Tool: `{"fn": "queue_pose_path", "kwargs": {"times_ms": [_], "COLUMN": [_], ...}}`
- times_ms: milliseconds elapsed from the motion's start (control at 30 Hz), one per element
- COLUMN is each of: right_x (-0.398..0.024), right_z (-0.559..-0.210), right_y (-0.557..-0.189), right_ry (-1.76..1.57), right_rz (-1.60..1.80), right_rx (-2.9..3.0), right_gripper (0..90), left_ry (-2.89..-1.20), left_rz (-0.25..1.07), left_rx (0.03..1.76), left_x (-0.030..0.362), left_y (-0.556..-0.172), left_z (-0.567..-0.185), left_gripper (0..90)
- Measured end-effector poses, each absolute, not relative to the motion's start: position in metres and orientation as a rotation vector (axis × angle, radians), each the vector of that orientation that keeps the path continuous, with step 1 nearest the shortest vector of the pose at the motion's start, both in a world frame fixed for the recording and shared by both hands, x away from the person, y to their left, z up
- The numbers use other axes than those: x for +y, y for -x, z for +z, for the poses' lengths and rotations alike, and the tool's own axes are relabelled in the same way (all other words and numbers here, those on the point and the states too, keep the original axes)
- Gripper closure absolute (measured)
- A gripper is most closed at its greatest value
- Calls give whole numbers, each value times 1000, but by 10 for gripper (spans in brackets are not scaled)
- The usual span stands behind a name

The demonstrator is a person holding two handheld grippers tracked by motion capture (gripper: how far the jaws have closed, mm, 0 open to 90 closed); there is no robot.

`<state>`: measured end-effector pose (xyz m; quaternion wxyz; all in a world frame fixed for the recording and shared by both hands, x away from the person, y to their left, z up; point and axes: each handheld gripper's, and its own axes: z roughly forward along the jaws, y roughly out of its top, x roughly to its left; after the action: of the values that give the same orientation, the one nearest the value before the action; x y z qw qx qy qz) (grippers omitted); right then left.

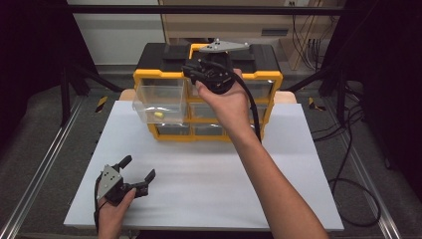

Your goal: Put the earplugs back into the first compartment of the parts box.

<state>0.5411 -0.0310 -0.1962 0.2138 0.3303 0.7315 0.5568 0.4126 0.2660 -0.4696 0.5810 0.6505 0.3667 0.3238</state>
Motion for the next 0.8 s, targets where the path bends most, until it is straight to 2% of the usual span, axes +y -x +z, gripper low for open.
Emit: {"fn": "queue_pose_path", "kwargs": {"times_ms": [800], "right_x": [4], "right_z": [-208], "right_y": [-539], "right_ry": [-836], "right_rz": [1464], "right_rx": [2133], "right_gripper": [822], "left_ry": [-1520], "left_rz": [759], "left_rx": [858], "left_x": [268], "left_y": [-414], "left_z": [-469], "left_gripper": [18]}}
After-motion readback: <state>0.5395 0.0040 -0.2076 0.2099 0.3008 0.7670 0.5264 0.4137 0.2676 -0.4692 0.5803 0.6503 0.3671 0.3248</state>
